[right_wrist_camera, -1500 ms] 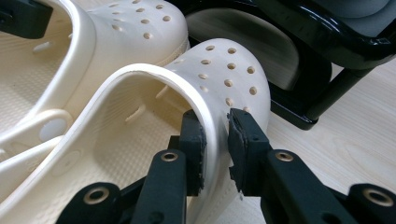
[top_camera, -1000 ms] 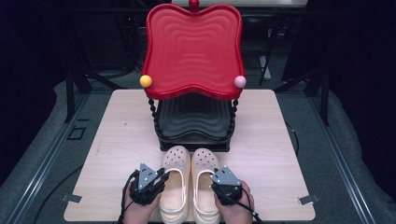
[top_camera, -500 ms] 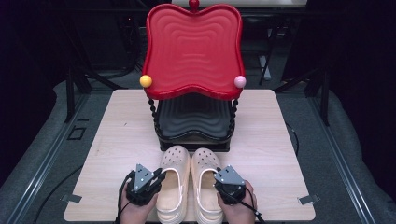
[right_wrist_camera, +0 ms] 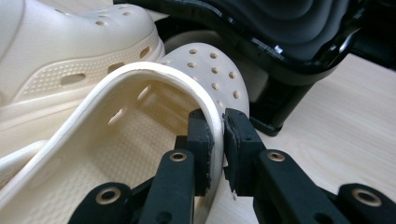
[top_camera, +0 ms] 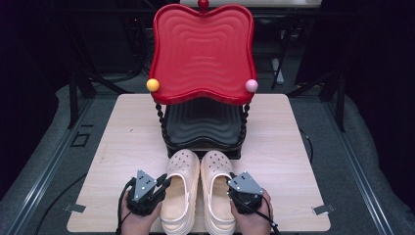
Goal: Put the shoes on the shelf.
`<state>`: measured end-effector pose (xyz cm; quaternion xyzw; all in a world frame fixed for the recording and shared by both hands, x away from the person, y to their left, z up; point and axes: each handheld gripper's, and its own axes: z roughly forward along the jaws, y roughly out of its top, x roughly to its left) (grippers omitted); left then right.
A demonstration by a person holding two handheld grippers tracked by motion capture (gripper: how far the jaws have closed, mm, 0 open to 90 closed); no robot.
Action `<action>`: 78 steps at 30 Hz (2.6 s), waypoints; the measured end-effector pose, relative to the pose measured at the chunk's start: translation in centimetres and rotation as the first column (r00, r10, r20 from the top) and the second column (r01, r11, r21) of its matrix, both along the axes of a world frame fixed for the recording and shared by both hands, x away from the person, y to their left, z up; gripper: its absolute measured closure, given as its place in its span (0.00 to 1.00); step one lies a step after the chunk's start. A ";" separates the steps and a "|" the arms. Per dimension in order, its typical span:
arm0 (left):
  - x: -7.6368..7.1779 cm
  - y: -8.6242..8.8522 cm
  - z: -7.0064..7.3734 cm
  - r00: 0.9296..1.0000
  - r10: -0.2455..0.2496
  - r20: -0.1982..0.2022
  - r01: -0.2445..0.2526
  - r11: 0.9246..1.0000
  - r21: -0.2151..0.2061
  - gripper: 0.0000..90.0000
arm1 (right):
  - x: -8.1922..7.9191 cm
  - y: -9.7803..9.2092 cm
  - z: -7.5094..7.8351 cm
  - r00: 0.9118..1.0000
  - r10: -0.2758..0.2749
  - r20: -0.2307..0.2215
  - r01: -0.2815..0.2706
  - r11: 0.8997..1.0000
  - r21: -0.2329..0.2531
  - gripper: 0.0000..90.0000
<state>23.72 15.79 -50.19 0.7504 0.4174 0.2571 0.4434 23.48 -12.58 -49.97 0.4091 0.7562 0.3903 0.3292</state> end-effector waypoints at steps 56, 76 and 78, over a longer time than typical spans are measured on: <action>6.8 -2.5 8.2 0.984 0.031 0.174 -0.033 0.999 0.006 0.88 | 5.7 0.0 7.6 0.983 -0.087 0.162 0.076 0.994 0.073 0.90; 11.8 -4.3 6.9 0.974 0.046 0.224 -0.062 0.996 0.065 0.88 | 11.0 0.9 6.5 0.974 -0.100 0.205 0.096 0.995 0.030 0.89; 12.0 -4.4 6.4 0.974 0.043 0.222 -0.058 0.997 0.059 0.88 | 11.3 1.0 6.0 0.975 -0.098 0.202 0.093 0.995 0.034 0.88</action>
